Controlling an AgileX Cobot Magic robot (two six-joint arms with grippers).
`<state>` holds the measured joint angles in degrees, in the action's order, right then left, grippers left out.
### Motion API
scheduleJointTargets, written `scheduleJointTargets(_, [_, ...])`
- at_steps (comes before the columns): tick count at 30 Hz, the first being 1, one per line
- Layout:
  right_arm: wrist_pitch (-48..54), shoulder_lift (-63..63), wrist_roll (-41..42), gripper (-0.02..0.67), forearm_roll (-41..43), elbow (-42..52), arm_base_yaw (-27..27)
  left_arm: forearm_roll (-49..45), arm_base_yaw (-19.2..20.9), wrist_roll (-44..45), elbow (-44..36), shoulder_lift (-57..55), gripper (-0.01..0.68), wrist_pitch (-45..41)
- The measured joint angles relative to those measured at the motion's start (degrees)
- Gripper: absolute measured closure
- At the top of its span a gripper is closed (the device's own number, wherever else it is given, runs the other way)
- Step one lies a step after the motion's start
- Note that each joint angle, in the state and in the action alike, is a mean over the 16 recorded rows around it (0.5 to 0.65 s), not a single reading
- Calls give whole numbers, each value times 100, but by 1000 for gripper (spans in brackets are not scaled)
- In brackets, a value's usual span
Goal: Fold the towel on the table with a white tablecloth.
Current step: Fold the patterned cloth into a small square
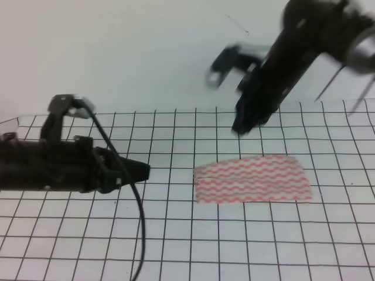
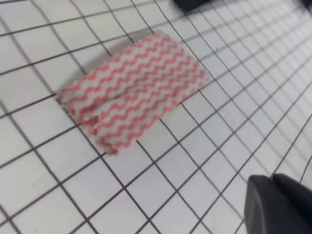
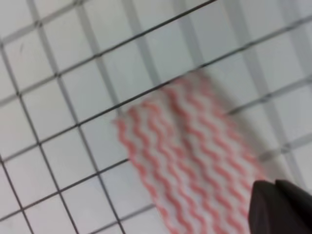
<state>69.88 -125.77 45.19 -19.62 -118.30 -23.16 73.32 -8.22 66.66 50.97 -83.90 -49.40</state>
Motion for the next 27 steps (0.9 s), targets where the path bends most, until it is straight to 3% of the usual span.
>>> scheduleJointTargets(8, [-48,1566,-1417,650,589,172,754,-728,-685,-567,355,93,674,612])
scheduleJointTargets(13, [-373,2660,-2057,650,984,777,1108,-1061,-967,-925,609,13,674,1017])
scheduleJointTargets(27, [-2885,5337,-3001,650,1581,4875,1341,-1038,-1255,-1182,961,-1016,651,1002])
